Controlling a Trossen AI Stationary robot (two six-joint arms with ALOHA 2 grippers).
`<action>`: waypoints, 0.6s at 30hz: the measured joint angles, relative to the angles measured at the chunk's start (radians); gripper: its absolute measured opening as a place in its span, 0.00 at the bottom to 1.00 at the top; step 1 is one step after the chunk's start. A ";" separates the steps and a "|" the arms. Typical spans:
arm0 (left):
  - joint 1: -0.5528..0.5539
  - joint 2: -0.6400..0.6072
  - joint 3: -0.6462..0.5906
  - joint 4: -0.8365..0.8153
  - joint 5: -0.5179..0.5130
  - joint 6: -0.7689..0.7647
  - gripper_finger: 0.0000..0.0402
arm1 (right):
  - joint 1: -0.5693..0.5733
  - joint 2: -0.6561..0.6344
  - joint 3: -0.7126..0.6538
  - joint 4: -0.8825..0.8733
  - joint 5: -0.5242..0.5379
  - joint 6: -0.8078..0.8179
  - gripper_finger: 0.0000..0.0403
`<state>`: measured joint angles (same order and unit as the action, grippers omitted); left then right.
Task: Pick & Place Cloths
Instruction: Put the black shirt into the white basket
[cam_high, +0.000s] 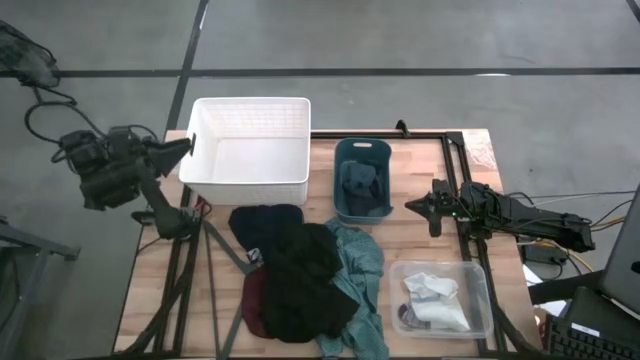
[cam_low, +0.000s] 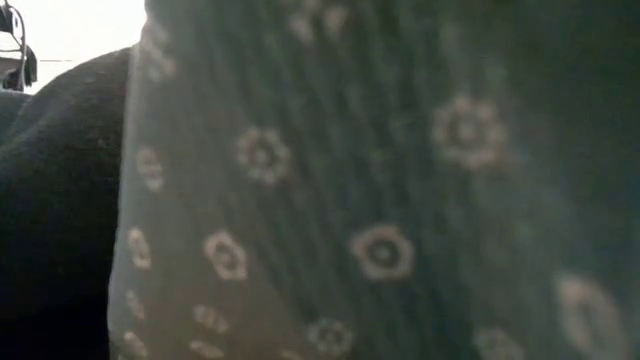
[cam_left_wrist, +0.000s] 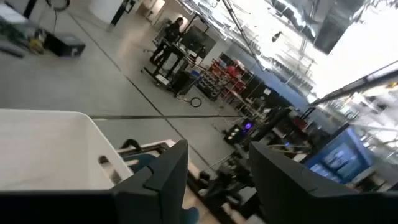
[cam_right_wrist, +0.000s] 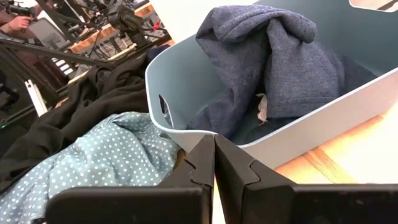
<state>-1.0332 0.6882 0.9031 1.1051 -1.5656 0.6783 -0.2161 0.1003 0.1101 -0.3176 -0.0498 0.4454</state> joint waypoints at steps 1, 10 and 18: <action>0.000 0.018 0.014 -0.005 -0.003 -0.007 0.44 | 0.000 0.000 0.000 0.000 0.000 0.000 0.02; 0.082 0.153 0.106 -0.070 0.017 -0.109 0.44 | 0.000 0.000 0.000 0.000 0.000 0.000 0.02; 0.148 0.195 0.107 -0.275 0.504 -0.423 0.44 | 0.000 0.000 0.000 0.000 0.000 0.000 0.02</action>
<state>-0.8853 0.8829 1.0103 0.8305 -1.0618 0.2551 -0.2161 0.1001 0.1101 -0.3172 -0.0502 0.4454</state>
